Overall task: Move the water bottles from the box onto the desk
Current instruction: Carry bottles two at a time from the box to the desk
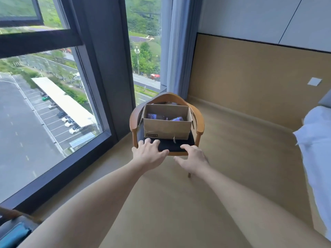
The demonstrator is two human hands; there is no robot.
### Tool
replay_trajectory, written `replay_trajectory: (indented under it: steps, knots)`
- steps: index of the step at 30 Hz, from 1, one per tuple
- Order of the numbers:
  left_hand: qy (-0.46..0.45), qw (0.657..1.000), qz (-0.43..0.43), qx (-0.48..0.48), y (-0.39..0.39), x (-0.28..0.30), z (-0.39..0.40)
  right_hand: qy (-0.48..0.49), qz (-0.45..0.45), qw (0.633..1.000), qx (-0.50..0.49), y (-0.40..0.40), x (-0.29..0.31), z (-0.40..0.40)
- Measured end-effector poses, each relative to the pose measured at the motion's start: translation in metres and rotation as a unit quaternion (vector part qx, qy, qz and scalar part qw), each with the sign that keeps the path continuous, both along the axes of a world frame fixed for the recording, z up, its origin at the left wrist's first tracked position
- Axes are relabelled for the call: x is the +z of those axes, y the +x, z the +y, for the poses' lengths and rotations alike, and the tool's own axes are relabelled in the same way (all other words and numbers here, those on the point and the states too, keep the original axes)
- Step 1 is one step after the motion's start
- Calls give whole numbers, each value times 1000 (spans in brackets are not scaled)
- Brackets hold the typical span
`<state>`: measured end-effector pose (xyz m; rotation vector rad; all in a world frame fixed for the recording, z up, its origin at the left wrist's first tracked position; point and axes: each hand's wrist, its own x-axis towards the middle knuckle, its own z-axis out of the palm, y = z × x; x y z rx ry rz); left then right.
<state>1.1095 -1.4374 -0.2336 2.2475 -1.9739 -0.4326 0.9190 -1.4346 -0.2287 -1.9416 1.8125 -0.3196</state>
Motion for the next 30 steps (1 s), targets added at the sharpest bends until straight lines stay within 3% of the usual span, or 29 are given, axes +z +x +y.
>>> replay_trajectory:
  steps: [19, 30]
  knots:
    - [41, 998, -18, 47, 46, -41, -335, 43, -23, 998, 47, 39, -57, -362]
    - [108, 993, -29, 27, 47, -95, -471, 128, 16, 990, 49, 37, -107, -486]
